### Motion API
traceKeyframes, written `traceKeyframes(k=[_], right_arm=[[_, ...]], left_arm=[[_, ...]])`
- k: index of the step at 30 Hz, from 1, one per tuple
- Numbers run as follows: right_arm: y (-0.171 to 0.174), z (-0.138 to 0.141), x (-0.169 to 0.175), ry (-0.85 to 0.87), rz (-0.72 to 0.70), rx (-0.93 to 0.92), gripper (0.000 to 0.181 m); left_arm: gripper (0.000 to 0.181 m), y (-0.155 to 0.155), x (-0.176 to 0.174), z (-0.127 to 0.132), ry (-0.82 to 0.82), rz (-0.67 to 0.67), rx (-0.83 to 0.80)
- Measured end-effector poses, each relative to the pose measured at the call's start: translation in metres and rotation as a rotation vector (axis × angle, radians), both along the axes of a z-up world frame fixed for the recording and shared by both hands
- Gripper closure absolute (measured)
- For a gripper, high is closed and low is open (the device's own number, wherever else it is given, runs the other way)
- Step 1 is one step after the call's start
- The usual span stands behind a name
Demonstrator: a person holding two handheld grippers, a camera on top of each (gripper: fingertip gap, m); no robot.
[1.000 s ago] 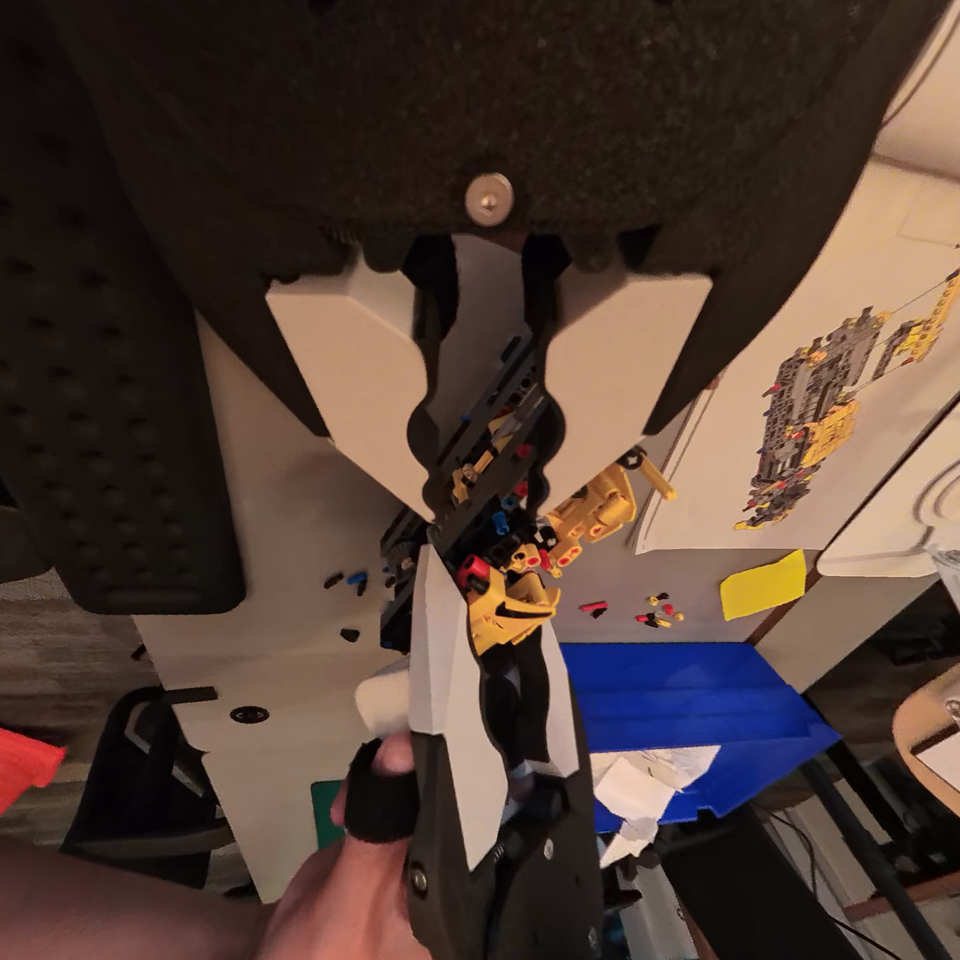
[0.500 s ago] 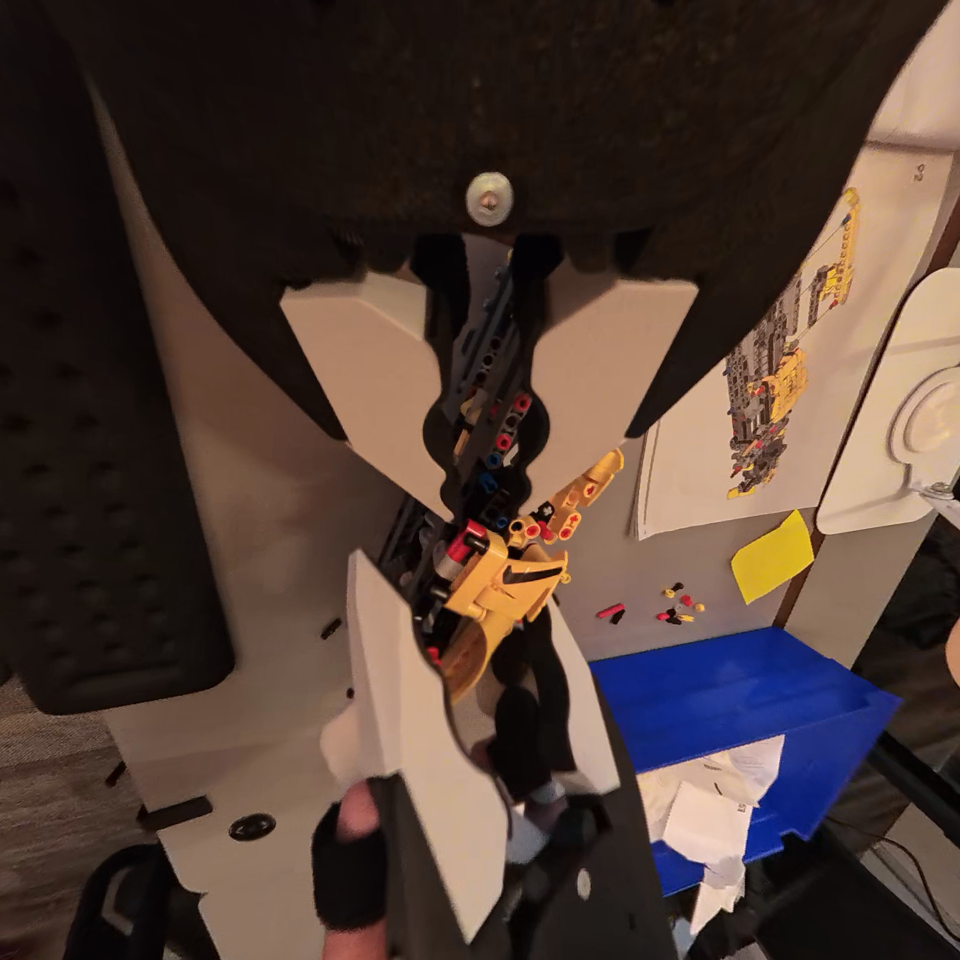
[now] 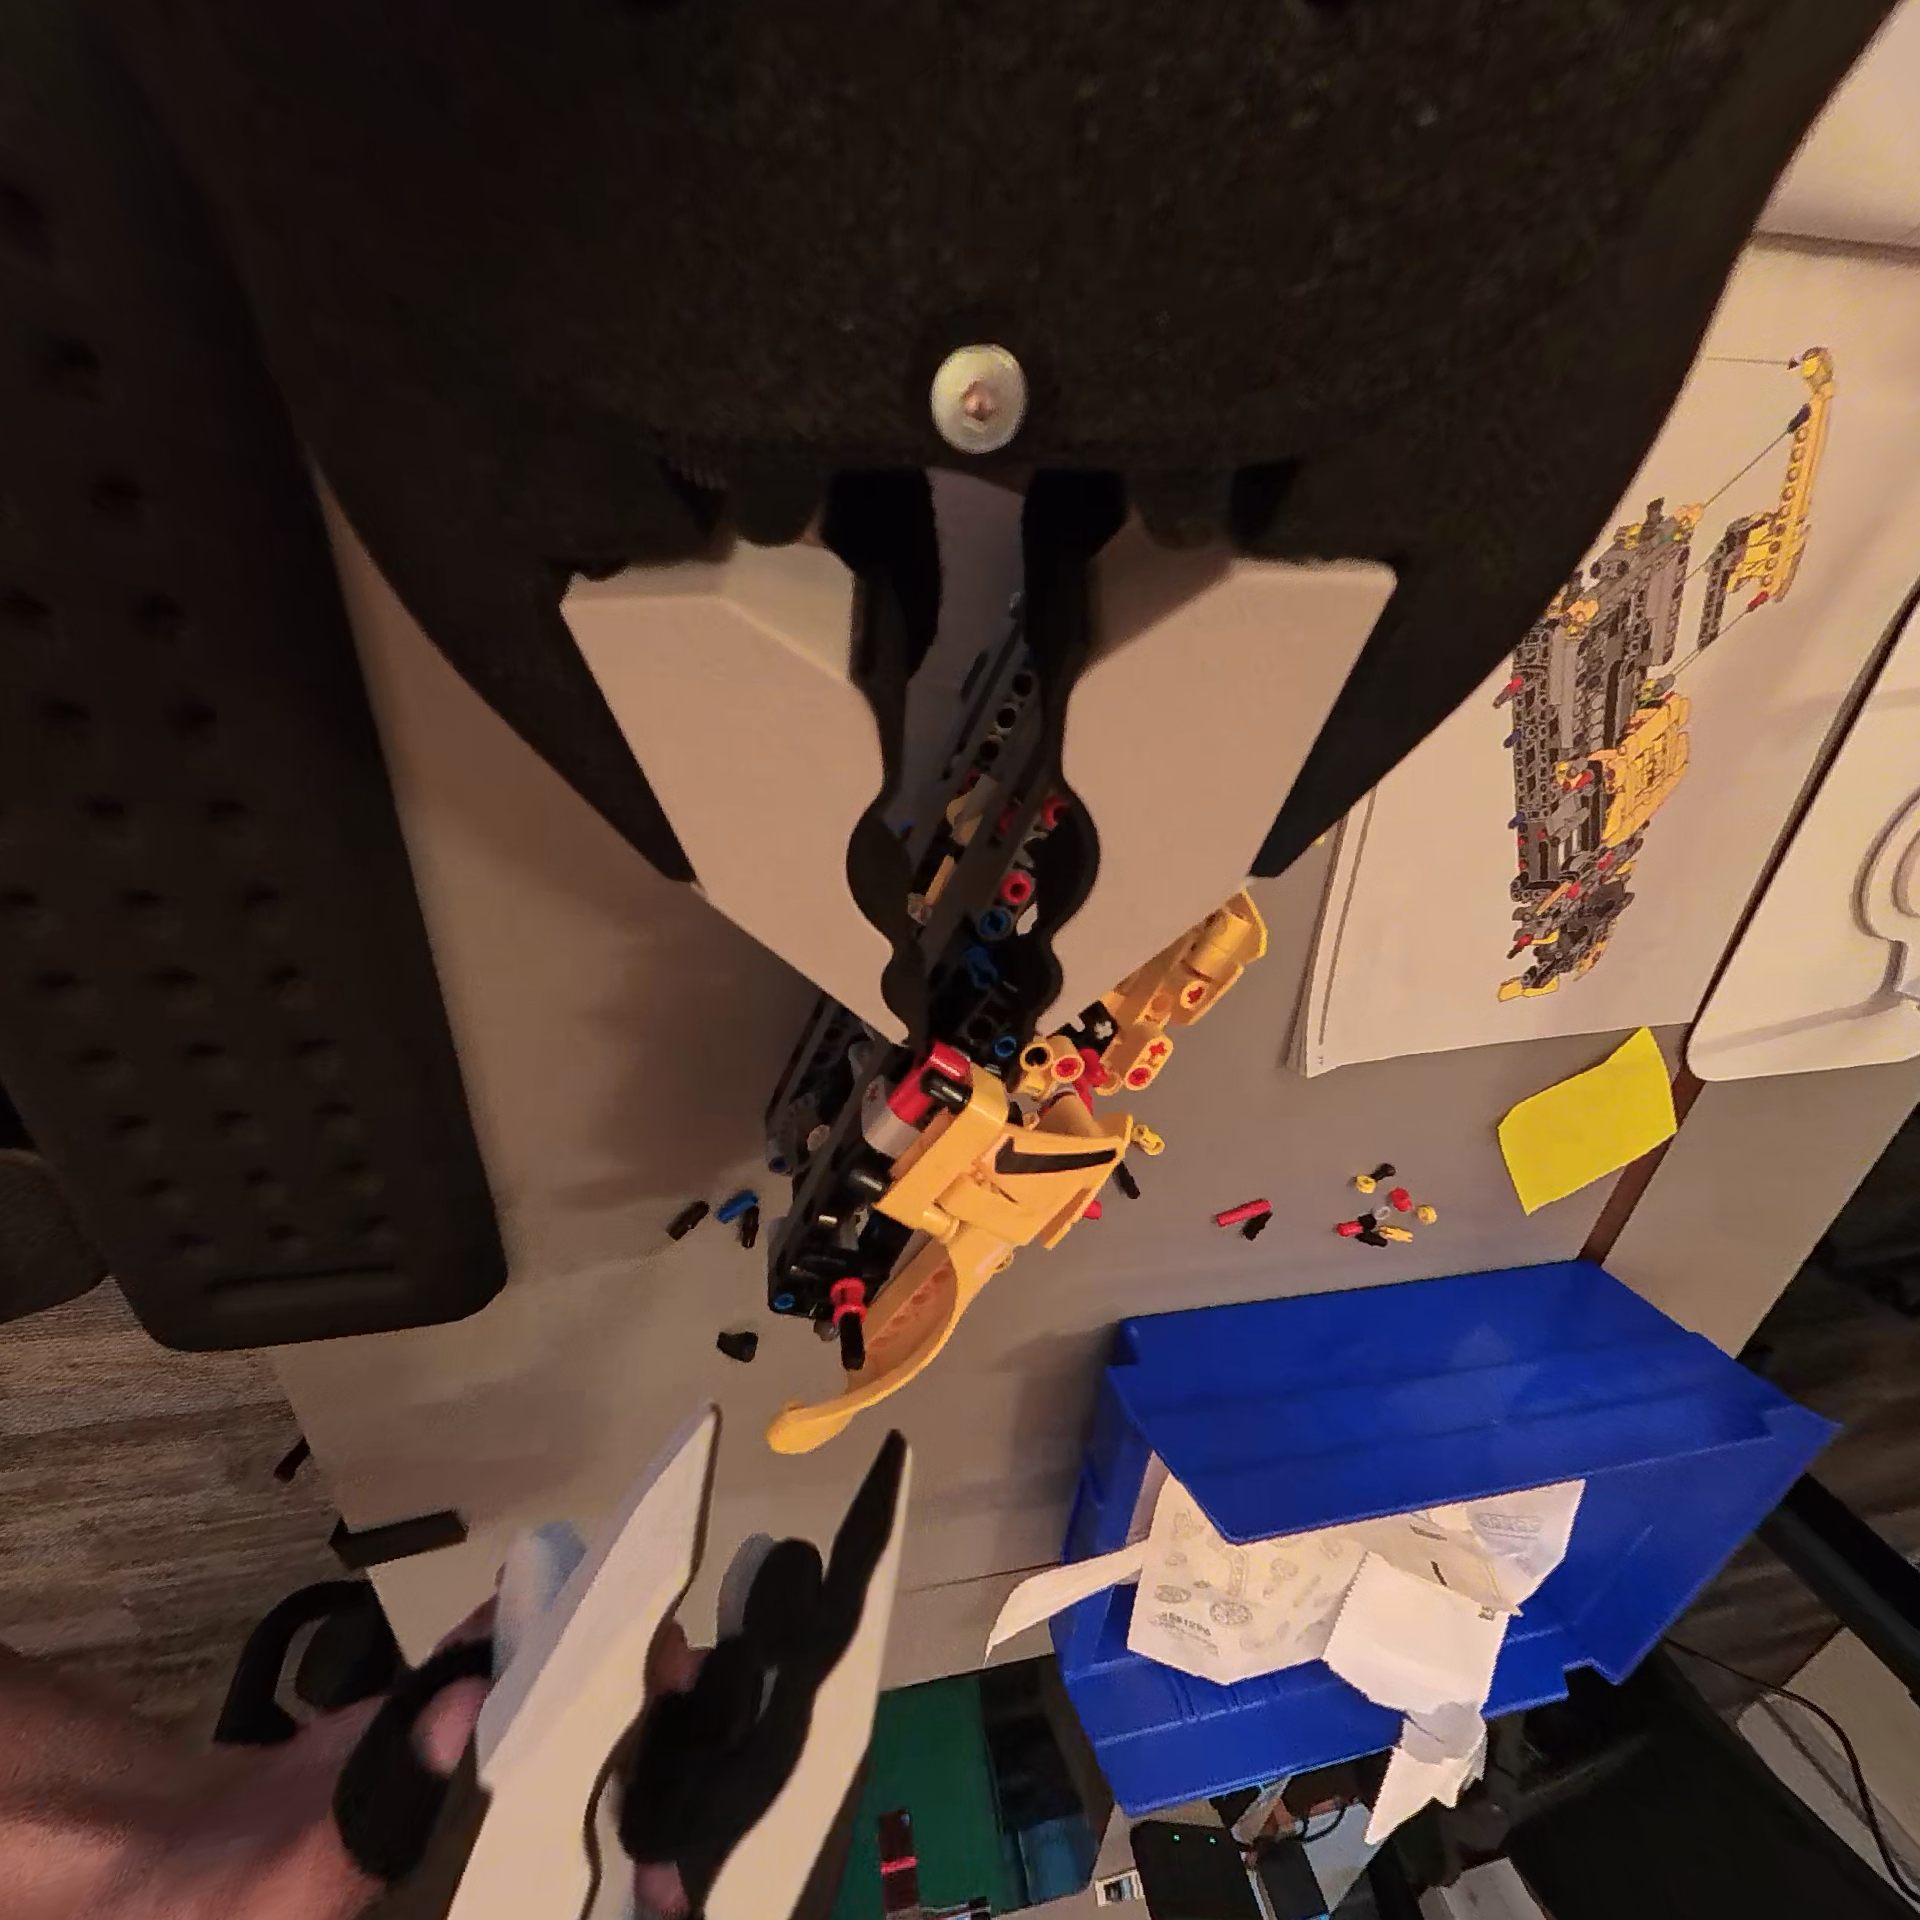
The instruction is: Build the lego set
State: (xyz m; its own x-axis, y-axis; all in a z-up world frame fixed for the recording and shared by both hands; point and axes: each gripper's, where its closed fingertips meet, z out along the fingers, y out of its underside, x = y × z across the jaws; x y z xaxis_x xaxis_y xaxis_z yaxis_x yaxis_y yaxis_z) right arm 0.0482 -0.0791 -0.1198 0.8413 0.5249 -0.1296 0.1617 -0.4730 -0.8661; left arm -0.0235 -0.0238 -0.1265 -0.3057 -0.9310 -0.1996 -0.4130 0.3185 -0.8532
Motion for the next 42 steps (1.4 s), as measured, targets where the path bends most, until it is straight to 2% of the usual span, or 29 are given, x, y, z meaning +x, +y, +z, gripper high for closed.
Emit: traceKeyframes(k=[7, 14, 22, 29, 38, 42], right_arm=[[0.007, -0.004, -0.010, -0.072, 0.039, 0.097, 0.158], [0.003, 0.001, -0.015, -0.148, 0.145, 0.204, 0.159], [0.013, 0.004, -0.009, -0.025, 0.166, 0.230, 0.159], [0.031, 0.005, 0.009, 0.136, 0.140, 0.113, 0.159], [0.034, 0.008, 0.019, 0.006, 0.182, 0.124, 0.159], [0.038, 0.006, 0.024, 0.021, 0.179, 0.134, 0.160]], left_arm=[[0.164, -0.005, -0.005, 0.000, 0.015, 0.019, 0.041], [0.164, -0.016, -0.014, 0.000, 0.030, 0.005, 0.015], [0.154, -0.013, -0.011, 0.000, 0.033, 0.014, 0.018], [0.150, -0.001, 0.004, 0.002, 0.037, 0.002, 0.003], [0.152, -0.002, 0.012, 0.000, 0.113, -0.067, -0.047], [0.149, -0.002, 0.012, -0.001, 0.111, -0.068, -0.034]])
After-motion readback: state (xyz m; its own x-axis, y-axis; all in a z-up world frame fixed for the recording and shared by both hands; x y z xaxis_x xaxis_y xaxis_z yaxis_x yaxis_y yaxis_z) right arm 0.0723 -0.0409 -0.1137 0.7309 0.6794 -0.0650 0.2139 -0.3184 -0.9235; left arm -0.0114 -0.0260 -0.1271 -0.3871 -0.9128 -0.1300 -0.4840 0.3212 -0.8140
